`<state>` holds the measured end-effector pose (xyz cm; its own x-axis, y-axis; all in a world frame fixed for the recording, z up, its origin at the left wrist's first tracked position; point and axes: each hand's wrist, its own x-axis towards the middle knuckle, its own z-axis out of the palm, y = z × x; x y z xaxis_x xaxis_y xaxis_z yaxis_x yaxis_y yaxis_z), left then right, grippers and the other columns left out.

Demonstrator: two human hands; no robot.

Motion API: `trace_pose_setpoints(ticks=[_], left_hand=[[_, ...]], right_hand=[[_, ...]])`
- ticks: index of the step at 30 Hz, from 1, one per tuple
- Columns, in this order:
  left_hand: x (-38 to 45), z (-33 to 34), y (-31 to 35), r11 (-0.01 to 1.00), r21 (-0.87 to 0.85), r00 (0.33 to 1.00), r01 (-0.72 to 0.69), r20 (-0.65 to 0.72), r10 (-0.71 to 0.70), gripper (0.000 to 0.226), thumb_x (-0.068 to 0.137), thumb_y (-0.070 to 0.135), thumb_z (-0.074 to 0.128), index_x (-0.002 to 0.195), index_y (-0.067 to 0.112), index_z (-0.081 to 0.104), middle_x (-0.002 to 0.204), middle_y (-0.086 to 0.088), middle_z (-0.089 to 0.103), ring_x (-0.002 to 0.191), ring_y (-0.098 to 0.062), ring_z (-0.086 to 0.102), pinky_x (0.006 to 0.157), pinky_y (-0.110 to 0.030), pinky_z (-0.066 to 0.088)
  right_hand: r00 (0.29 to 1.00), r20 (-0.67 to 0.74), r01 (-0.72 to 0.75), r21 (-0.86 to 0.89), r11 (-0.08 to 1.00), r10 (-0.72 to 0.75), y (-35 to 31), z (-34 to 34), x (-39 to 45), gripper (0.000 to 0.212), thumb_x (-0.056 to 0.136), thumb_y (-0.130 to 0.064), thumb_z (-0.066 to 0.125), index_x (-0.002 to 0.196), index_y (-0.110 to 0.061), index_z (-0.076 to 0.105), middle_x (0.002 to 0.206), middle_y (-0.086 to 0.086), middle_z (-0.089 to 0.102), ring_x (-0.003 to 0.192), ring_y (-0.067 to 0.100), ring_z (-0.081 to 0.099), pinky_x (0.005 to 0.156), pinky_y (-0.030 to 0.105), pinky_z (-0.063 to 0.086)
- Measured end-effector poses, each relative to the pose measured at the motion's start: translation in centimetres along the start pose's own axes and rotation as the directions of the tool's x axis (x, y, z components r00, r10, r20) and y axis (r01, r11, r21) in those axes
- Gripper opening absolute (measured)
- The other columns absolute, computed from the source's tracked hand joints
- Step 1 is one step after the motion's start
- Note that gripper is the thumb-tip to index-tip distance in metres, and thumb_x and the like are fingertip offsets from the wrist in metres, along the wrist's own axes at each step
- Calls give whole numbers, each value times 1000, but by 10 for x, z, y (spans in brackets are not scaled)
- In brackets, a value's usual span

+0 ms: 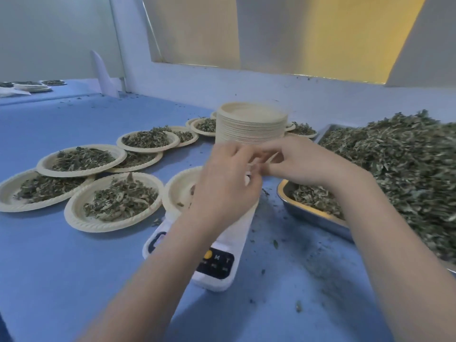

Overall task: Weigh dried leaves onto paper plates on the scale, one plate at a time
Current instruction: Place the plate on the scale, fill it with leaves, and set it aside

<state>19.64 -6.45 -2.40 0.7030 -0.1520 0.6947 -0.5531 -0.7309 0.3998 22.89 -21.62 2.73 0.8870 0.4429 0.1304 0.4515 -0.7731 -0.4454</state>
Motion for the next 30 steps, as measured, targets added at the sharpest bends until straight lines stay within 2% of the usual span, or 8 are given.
trace_pose_setpoints(ticks=[2,4,7,12,16,21,23,30], left_hand=[[12,22,24,998,-64,995,20,97,-14,33,84,7,53,117,12,60,111,-9,56,108,-26,46,87,-35,39],[21,43,45,993,-110,987,32,158,-15,38,83,4,51,121,11,57,112,-12,55,108,-28,46,90,-38,38],[29,74,66,989,-111,954,95,294,-58,36,84,4,49,120,8,52,114,-13,51,108,-29,46,89,-40,39],[32,112,75,979,158,804,128,562,-195,23,89,10,49,110,5,41,121,-19,44,110,-35,46,79,-36,37],[37,124,70,940,303,763,160,566,-312,35,88,14,52,118,1,40,121,-20,47,109,-33,50,72,-30,32],[40,125,65,933,301,776,198,533,-337,17,86,5,48,98,7,36,109,-16,53,98,-28,50,69,-32,37],[39,125,65,935,294,783,200,526,-333,20,86,6,49,98,8,34,107,-15,54,92,-26,47,68,-33,37],[42,120,62,935,112,794,336,501,-345,45,88,17,58,126,7,38,114,-11,56,97,-24,52,73,-32,42]], right_hand=[[999,-43,-20,-66,998,18,12,-12,-11,20,86,-20,61,89,-40,66,89,-13,65,83,1,57,64,11,42],[994,-80,-85,-132,988,75,33,-25,-21,14,84,-17,61,95,-22,67,92,-4,66,89,13,59,71,22,44],[979,-25,-205,-183,961,204,71,-37,-36,22,83,-24,66,104,-29,65,96,-9,66,89,10,59,67,19,41],[928,166,-268,-321,908,333,125,-22,-34,61,80,-41,70,136,-29,48,129,-1,57,115,18,54,93,27,41],[912,215,-276,-307,911,349,144,0,-13,88,76,-50,70,149,-27,27,142,12,36,127,29,41,107,39,35],[957,80,-241,-308,920,277,141,18,-5,45,83,-39,61,122,-16,56,104,10,51,93,28,53,80,33,43],[979,1,-198,-252,947,204,141,19,-8,26,85,-30,63,108,-19,64,97,8,60,93,27,57,76,31,43],[958,-216,-207,-74,976,187,133,5,-17,16,85,-23,69,101,-23,73,90,-1,68,70,9,59,66,21,42]])
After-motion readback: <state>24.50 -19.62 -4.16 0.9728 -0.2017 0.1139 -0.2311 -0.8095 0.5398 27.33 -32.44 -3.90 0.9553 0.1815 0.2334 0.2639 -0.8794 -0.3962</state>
